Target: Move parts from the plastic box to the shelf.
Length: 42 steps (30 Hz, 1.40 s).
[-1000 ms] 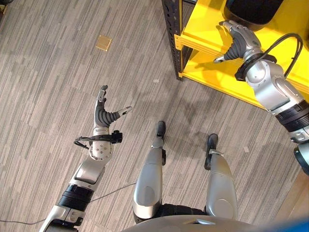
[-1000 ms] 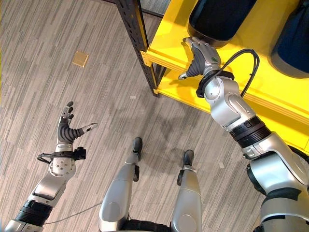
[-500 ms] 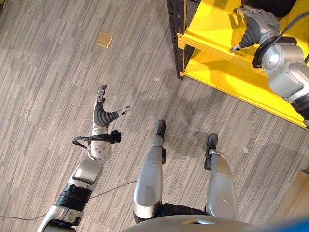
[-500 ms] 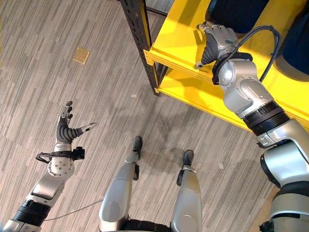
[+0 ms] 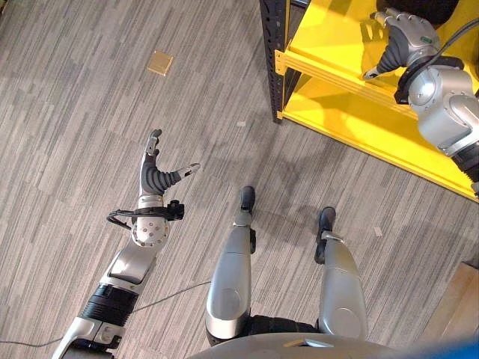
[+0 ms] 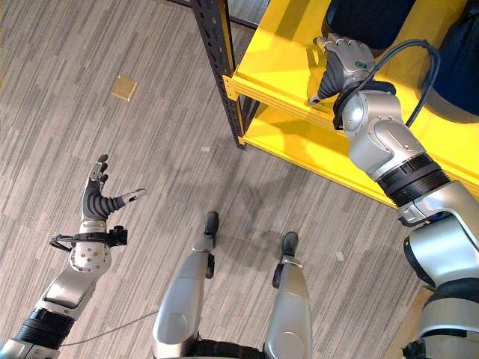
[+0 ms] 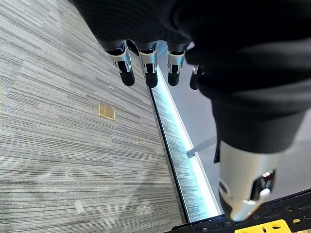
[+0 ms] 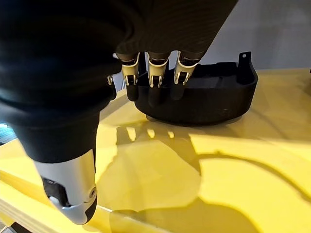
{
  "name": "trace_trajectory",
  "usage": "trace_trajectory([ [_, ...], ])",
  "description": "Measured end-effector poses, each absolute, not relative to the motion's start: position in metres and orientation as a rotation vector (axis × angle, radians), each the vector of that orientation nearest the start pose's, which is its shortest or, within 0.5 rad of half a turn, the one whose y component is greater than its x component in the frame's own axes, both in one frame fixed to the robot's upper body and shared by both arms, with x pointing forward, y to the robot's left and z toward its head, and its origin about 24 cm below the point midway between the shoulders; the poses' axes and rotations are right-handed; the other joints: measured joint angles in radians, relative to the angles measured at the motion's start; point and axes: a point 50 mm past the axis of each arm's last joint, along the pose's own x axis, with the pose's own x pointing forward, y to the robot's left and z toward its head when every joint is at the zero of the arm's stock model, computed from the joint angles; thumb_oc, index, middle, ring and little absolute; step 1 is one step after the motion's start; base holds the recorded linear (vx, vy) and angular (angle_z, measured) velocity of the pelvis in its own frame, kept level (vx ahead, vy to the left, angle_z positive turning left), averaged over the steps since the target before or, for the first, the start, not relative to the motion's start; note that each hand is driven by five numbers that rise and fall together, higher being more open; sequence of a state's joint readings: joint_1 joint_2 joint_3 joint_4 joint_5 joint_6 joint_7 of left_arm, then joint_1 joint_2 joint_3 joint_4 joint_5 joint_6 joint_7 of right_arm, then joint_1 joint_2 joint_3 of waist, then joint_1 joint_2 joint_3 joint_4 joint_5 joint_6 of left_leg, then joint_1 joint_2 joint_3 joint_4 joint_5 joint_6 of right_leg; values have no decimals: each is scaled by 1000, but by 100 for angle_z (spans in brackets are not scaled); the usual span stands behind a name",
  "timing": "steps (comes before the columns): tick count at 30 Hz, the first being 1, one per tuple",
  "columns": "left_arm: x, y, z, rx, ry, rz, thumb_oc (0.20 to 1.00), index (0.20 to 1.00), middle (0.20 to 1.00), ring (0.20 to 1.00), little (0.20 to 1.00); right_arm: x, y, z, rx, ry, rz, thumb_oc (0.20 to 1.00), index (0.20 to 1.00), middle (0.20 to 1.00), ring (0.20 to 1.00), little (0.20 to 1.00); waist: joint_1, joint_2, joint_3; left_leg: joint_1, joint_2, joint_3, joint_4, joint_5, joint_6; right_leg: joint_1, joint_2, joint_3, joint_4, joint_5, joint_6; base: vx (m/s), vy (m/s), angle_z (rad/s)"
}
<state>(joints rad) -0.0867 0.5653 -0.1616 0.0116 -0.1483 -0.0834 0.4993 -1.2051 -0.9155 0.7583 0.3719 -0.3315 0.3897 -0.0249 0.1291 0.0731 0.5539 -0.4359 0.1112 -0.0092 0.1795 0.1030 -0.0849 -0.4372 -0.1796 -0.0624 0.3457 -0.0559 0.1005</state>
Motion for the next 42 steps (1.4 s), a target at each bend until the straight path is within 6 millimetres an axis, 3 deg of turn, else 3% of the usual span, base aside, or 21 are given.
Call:
trace_trajectory([
  [6, 264, 234, 90, 380, -200, 326, 1000, 1000, 1000, 1000, 1000, 375, -193, 303, -1504, -353, -180, 1000, 1000, 1000, 1000, 1000, 0, -4, -1, 0, 0, 1, 0, 2, -3, 1, 1, 0, 0, 7, 5, 0, 0, 0],
  [13, 260, 237, 87, 381, -186, 335, 1000, 1000, 1000, 1000, 1000, 358, -150, 296, -1394, -511, 42, 1000, 1000, 1000, 1000, 1000, -2, -4, -1, 15, -1, 4, 1, 0, -1, 16, 0, 3, -2, 7, 5, -12, 15, 0],
  [17, 258, 235, 94, 334, -216, 347, 1000, 1000, 1000, 1000, 1000, 334, -119, 272, -1198, -562, 231, 1000, 1000, 1000, 1000, 1000, -6, -4, -2, 58, -1, 8, -10, -4, 4, 65, 0, 7, -32, 9, 4, -5, -9, -1],
  [23, 257, 235, 95, 298, -223, 386, 1000, 1000, 1000, 1000, 1000, 304, -109, 266, -1057, -602, 307, 1000, 1000, 1000, 1000, 1000, -24, -15, -4, 122, 6, 23, -40, -4, 3, 127, 7, 8, -67, 15, 7, -9, -30, -4],
  [26, 257, 233, 94, 286, -210, 417, 1000, 1000, 1000, 1000, 1000, 287, -117, 252, -962, -568, 333, 1000, 1000, 1000, 1000, 1000, -71, -69, -25, 158, 24, 34, -65, -4, 1, 169, 26, 13, -114, 40, 9, 28, -10, -14],
  [28, 257, 232, 90, 279, -185, 441, 1000, 1000, 1000, 1000, 1000, 281, -145, 221, -885, -428, 289, 1000, 1000, 1000, 1000, 1000, -88, -118, -52, 228, 32, 59, -111, -4, -2, 227, 35, 26, -166, 51, 9, 18, -12, -27],
  [32, 251, 235, 82, 295, -153, 467, 1000, 1000, 1000, 1000, 1000, 273, -178, 186, -843, -271, 203, 1000, 1000, 1000, 1000, 1000, -144, -166, -108, 256, 41, 89, -137, -5, -4, 245, 42, 42, -205, 64, 9, -2, -13, -19],
  [39, 242, 234, 65, 302, -80, 462, 1000, 1000, 1000, 1000, 1000, 250, -228, 154, -891, -123, 97, 1000, 1000, 1000, 1000, 1000, -235, -156, -195, 335, 70, 143, -180, -9, -12, 305, 73, 80, -274, 88, 3, -8, -42, -22],
  [42, 242, 230, 63, 305, -75, 443, 1000, 1000, 1000, 1000, 1000, 250, -235, 157, -971, -121, 127, 1000, 1000, 1000, 1000, 1000, -246, -141, -210, 351, 84, 160, -192, -9, -12, 307, 88, 93, -278, 89, 0, -32, -58, -17],
])
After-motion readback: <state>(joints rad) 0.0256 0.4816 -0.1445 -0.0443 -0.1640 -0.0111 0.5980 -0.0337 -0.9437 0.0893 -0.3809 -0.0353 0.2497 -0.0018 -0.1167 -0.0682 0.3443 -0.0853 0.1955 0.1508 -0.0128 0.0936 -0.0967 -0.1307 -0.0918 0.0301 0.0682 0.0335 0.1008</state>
